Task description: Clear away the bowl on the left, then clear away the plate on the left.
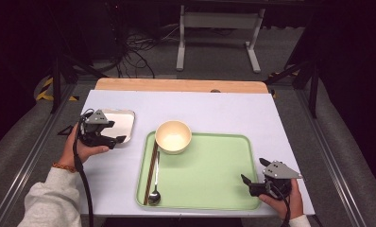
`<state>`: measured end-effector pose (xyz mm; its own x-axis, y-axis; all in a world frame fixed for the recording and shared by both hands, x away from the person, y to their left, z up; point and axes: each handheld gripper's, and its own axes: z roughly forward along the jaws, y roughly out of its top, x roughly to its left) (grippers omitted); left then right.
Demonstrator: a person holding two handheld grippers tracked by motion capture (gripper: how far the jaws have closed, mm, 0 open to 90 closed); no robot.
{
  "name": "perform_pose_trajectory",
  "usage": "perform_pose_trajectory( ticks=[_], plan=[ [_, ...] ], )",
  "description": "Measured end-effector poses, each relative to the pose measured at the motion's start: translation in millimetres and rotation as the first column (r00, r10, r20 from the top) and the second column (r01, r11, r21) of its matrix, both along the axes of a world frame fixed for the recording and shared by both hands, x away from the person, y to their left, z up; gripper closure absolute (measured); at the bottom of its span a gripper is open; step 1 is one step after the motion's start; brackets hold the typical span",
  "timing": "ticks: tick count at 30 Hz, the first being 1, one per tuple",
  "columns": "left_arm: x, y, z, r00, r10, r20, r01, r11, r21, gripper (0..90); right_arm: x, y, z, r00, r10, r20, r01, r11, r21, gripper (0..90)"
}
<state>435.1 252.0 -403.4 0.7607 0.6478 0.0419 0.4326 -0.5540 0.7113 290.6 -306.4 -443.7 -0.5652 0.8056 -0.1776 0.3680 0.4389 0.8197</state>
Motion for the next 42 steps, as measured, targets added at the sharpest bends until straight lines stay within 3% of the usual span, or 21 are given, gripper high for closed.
perform_pose_trajectory(
  ticks=[5,7,11,15,19,25,30,35,38,42],
  plan=[
    [3.4,14.0,-3.3,0.9986,0.048,-0.023,-0.048,0.9988,0.002,18.0,0.3,0.5,0.2,1.0000,0.002,-0.001,-0.002,1.000,0.002,13.5],
    [5.1,21.9,-5.4,0.9959,0.077,-0.048,-0.077,0.9969,-0.017,17.9,-0.4,1.0,1.3,1.0000,0.008,0.003,-0.008,1.000,-0.002,13.4],
    [8.2,30.8,-7.7,0.9926,0.109,-0.055,-0.110,0.9938,-0.015,18.0,-0.4,0.0,1.5,1.0000,0.007,0.005,-0.007,1.000,0.002,13.3],
    [12.2,41.2,-13.4,0.9855,0.155,-0.070,-0.154,0.9880,0.016,18.4,-0.3,-0.4,0.9,1.0000,0.004,0.004,-0.004,1.000,0.001,13.3],
    [17.0,52.6,-18.8,0.9743,0.201,-0.102,-0.201,0.9796,0.013,18.9,-0.5,-1.5,0.2,1.0000,-0.004,0.003,0.004,1.000,-0.001,13.2],
    [19.8,61.8,-21.3,0.9654,0.237,-0.109,-0.237,0.9715,0.016,19.0,-1.3,-1.8,0.3,1.0000,-0.002,0.002,0.002,1.000,-0.003,13.2],
    [23.7,67.1,-28.2,0.9501,0.276,-0.145,-0.273,0.9612,0.043,19.8,-2.4,-2.6,-0.7,1.0000,-0.005,0.000,0.005,1.000,-0.003,13.1],
    [27.5,71.7,-32.8,0.9447,0.280,-0.170,-0.277,0.9599,0.045,32.2,-5.8,-7.9,-1.9,0.9997,-0.024,0.000,0.024,1.000,0.010,13.1],
    [30.3,72.4,-36.8,0.9415,0.281,-0.186,-0.277,0.9596,0.047,34.5,-6.2,-10.0,-1.6,0.9995,-0.033,-0.003,0.033,0.999,0.013,13.1],
    [35.9,73.8,-43.8,0.9266,0.309,-0.215,-0.303,0.9511,0.059,38.2,-9.9,-9.2,-1.2,0.9995,-0.029,0.012,0.029,1.000,0.004,13.1]
  ],
)
